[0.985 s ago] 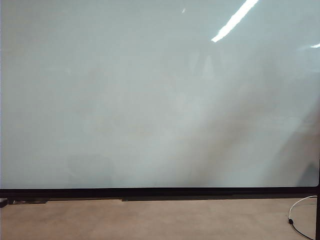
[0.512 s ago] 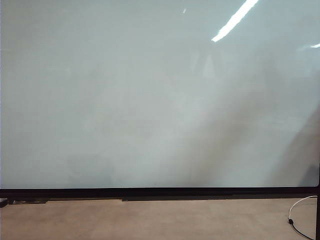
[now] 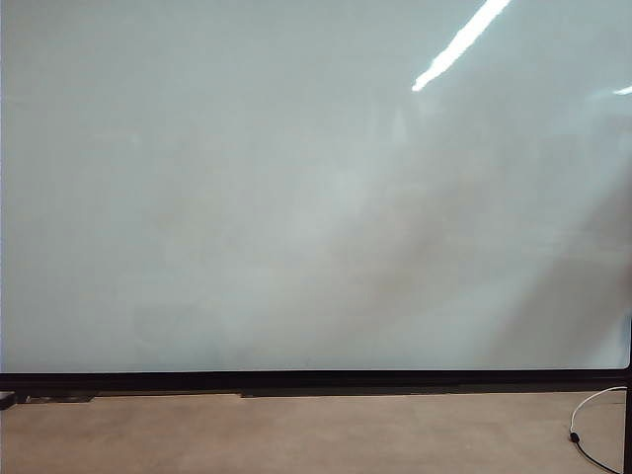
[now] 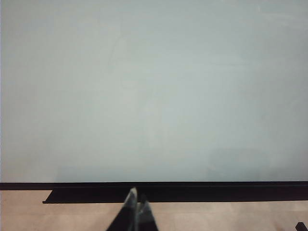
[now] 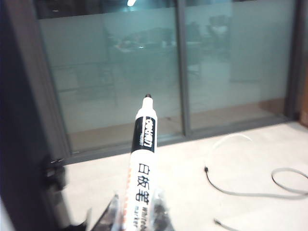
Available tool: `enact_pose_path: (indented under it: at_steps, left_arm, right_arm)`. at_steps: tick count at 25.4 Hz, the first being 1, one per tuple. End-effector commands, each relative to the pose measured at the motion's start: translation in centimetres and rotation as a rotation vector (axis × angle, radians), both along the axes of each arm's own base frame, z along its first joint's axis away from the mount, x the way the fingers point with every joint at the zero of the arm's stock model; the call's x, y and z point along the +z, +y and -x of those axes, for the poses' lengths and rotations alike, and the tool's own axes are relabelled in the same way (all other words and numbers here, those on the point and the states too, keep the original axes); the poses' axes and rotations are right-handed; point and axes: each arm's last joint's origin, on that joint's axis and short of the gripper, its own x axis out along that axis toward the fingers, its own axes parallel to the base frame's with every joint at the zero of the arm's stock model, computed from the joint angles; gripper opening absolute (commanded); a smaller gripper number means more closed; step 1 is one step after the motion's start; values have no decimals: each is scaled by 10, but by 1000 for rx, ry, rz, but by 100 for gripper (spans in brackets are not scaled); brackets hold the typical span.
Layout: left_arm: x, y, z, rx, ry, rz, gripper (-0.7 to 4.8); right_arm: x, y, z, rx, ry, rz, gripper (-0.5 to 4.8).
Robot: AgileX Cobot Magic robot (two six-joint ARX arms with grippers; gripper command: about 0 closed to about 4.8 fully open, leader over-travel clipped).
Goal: Pick up the pen on the shelf to the right of the whiteboard and draw a check mark.
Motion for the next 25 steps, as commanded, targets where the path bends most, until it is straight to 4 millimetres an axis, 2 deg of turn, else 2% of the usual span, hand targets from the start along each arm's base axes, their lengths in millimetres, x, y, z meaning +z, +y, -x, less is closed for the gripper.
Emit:
enact_pose_path:
  at_steps: [1, 5, 8, 16, 25]
  left_arm:
    - [2, 0, 0, -1, -15, -4, -5]
    - [2, 0, 0, -1, -15, -4, -5]
    - [2, 0, 0, 0, -15, -4, -5]
    - [2, 0, 0, -1, -16, -4, -5]
    - [2, 0, 0, -1, -15, -4, -4]
  right_arm:
    - [6, 16, 12, -49, 10, -19, -7]
    - [15, 45, 34, -79, 39, -7, -7]
    - [21, 59, 46, -95, 78, 6, -7]
    - [38, 76, 64, -105, 146, 46, -7]
    - [48, 91, 85, -64, 195, 37, -7]
